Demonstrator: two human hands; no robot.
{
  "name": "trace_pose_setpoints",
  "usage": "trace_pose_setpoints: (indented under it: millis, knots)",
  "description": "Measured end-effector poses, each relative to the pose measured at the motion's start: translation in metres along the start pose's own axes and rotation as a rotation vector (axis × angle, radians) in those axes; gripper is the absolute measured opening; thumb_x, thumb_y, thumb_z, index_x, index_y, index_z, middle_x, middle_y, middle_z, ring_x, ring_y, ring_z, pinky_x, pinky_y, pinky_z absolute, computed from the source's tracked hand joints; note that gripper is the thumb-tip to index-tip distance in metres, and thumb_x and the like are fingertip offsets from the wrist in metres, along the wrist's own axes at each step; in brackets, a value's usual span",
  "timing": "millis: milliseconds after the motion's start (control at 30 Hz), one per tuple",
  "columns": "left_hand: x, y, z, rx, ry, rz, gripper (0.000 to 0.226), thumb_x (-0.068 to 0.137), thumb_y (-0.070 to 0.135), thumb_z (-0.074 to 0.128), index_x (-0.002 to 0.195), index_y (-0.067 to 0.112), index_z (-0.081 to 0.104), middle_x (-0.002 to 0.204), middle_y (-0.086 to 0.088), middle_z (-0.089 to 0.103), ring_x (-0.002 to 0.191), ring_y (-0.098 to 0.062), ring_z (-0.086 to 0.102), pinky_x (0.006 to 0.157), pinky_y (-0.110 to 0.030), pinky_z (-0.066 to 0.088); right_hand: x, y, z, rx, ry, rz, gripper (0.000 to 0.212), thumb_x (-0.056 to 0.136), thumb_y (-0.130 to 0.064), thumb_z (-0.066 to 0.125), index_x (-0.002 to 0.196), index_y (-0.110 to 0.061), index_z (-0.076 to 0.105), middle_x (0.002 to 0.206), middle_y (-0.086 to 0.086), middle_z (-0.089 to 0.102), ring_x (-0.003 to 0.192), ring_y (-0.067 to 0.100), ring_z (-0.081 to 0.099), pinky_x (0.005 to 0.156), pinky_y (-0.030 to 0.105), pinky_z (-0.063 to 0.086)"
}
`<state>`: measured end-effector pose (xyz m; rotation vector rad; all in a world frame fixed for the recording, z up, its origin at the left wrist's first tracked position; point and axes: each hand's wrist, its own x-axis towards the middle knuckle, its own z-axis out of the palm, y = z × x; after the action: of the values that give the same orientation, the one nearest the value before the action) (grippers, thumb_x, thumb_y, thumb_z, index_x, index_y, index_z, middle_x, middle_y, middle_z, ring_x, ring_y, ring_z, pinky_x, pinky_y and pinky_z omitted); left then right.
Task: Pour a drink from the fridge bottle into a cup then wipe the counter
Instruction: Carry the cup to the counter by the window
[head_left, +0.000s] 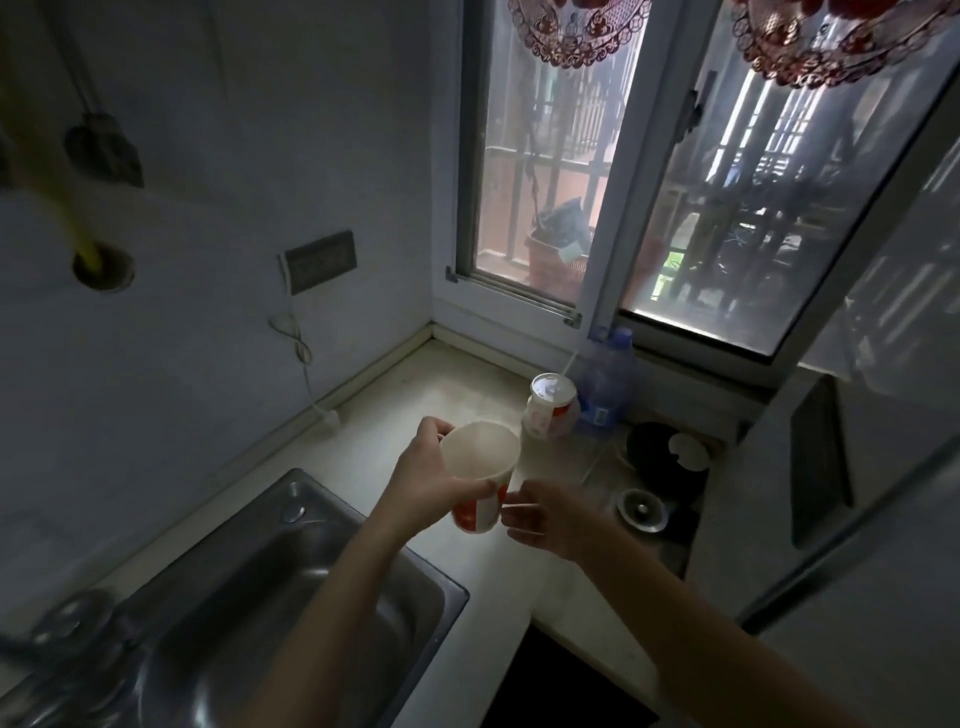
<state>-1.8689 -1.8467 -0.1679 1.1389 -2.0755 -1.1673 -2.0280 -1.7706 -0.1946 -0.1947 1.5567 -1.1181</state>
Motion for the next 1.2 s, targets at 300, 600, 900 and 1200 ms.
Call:
trace_pose_setpoints:
  millis: [300,600,900,1200]
  knots:
    - [0.044,-0.031,0.069,-0.046,-0.097,-0.110,0.077,0.052,0.054,0.087,0.108,0.027,0.042,0.107,0.008,0.055,0.095,-0.009,0.057,0.064,-0.020,0.048,0.070,0.009,-0.030,-0.357,0.141,-0.167,0.013,0.089,-0.003,0.049,0.093,-0.005,0.062,0.087,0.015,0.062,0.074,0.023,0.058,0.061,0.028,0.045]
    - [0.072,-0.054,0.110,-0.085,-0.076,-0.189,0.066,0.060,0.027,0.091,0.105,0.018,0.044,0.107,-0.001,0.053,0.084,-0.010,0.056,0.044,-0.010,0.044,0.102,0.019,-0.048,-0.436,0.172,-0.245,0.029,0.084,0.004,0.044,0.108,-0.005,0.057,0.105,0.022,0.063,0.089,0.032,0.061,0.071,0.037,0.050]
    - [0.078,-0.089,0.131,-0.130,-0.045,-0.283,0.070,0.062,0.019,0.089,0.113,0.018,0.041,0.118,-0.007,0.050,0.090,-0.013,0.054,0.045,-0.010,0.046,0.117,0.032,-0.053,-0.532,0.085,-0.291,0.037,0.085,0.007,0.043,0.118,-0.006,0.053,0.112,0.018,0.062,0.096,0.025,0.058,0.073,0.030,0.045]
    - [0.076,-0.102,0.118,-0.170,-0.133,-0.283,0.105,0.049,0.035,0.094,0.134,0.026,0.033,0.131,-0.002,0.040,0.117,-0.028,0.051,0.075,-0.036,0.058,0.122,0.019,-0.058,-0.637,0.186,-0.368,0.045,0.084,0.000,0.049,0.125,-0.018,0.048,0.127,0.010,0.052,0.103,0.017,0.051,0.069,0.018,0.041]
